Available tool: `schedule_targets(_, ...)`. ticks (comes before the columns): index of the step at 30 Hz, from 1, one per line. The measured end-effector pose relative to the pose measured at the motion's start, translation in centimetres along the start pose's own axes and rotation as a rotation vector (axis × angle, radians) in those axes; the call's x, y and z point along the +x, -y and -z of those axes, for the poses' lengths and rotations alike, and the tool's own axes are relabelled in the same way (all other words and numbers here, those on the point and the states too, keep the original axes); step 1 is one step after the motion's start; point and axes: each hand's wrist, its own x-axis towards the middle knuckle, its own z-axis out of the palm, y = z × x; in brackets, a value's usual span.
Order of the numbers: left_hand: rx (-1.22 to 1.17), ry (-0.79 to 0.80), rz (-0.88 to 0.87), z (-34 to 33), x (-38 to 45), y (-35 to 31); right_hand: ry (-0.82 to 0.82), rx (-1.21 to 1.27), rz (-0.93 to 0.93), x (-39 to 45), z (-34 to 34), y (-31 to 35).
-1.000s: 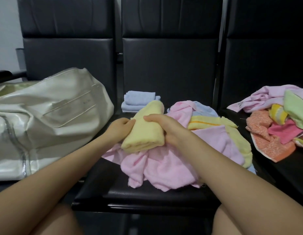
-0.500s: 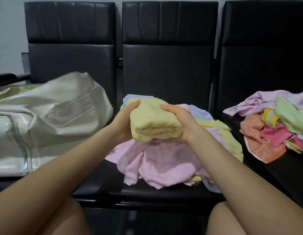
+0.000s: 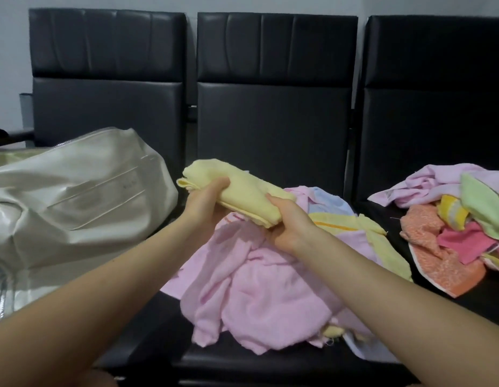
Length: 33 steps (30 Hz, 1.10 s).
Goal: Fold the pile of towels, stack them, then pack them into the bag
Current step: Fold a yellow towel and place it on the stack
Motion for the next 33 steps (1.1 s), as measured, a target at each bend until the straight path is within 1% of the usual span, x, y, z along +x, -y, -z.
schedule_targets(3,0.015,-0.146,-0.061,0.4,3.5,-0.9,-0.084,-0.161,0.096,3.4,-1.2,2.1)
schedule_targets(5,0.124,-0.208,-0.144,1.0,6.2,-1.7,-0.130,-0.286,0.165,5.8,-2.3,3.9)
schedule_targets(8,0.288,-0.171,-0.254,2.0,10.2,-3.1,-0.136,-0.377,0.249,9.7,-3.9,6.5)
schedule_targets(11,0.361,-0.151,-0.318,2.7,14.0,-3.8,-0.143,-0.470,0.341,13.7,-5.1,8.1)
schedule_targets(14,0.439,-0.186,-0.371,3.5,17.8,-3.4,-0.176,-0.581,0.462,18.0,-5.9,7.7)
schedule_targets(16,0.571,-0.249,-0.371,4.4,19.5,-2.2,-0.174,-0.749,0.524,20.5,-5.7,6.2)
schedule_targets(17,0.694,-0.264,-0.358,5.0,20.0,-1.1,-0.158,-0.902,0.521,21.7,-5.4,5.2)
schedule_targets(19,0.952,-0.256,-0.319,6.3,21.0,1.5,-0.126,-1.229,0.470,23.9,-4.5,3.4)
schedule_targets(20,1.032,-0.237,-0.324,6.9,21.2,2.4,-0.113,-1.330,0.449,24.5,-4.2,3.0)
schedule_targets(21,1.073,-0.222,-0.330,7.4,21.2,2.9,-0.105,-1.380,0.429,24.6,-4.2,2.9)
schedule_targets(23,1.145,-0.216,-0.297,7.6,21.1,2.6,-0.092,-1.418,0.405,23.9,-4.2,3.3)
schedule_targets(24,1.223,-0.223,-0.247,7.4,20.9,2.1,-0.094,-1.404,0.386,23.1,-4.1,3.7)
schedule_targets(26,1.397,-0.266,-0.177,6.3,19.6,1.0,-0.087,-1.319,0.365,20.6,-3.8,4.7)
schedule_targets(27,1.425,-0.284,-0.203,5.5,18.4,0.5,-0.086,-1.272,0.382,19.1,-3.5,5.3)
schedule_targets(29,1.355,-0.278,-0.327,3.8,15.6,-0.4,-0.087,-1.191,0.461,15.3,-2.8,6.8)
schedule_targets(31,1.262,-0.205,-0.417,1.8,12.9,-1.0,-0.080,-1.066,0.526,11.3,-1.9,8.1)
schedule_targets(32,1.227,-0.153,-0.418,0.8,11.5,-1.2,-0.087,-0.996,0.535,9.5,-1.3,8.4)
schedule_targets(33,1.188,-0.092,-0.382,-0.3,10.1,-1.1,-0.107,-0.934,0.542,7.8,-0.5,8.5)
